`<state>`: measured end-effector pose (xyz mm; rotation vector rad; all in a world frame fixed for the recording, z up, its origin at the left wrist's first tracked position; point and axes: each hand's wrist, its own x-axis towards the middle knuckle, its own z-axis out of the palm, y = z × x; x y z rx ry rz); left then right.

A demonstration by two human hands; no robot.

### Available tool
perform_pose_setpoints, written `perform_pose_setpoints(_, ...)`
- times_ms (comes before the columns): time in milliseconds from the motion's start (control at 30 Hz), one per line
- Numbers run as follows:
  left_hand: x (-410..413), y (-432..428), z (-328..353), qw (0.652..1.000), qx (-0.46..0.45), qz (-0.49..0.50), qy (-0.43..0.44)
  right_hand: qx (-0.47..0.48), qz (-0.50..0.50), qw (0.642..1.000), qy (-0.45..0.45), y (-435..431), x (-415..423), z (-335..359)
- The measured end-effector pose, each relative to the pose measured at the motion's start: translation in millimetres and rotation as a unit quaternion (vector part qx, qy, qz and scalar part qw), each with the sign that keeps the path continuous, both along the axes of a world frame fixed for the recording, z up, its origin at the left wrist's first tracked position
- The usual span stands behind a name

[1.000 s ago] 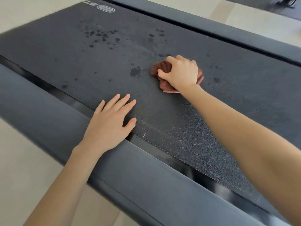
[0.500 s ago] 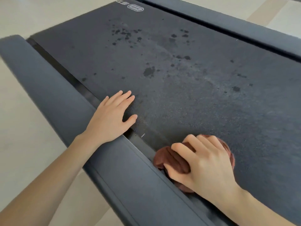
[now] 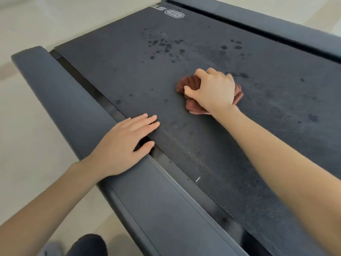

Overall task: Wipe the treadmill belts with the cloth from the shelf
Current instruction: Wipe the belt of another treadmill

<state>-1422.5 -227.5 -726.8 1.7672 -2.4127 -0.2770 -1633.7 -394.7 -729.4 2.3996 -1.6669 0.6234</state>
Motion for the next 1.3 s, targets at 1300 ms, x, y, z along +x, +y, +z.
perform_pose_setpoints(1300, 116, -93, -7, 0.999, 0.007, -0.012, -0.051, 0.014, -0.183, 0.983, -0.007, -18, 83, 1)
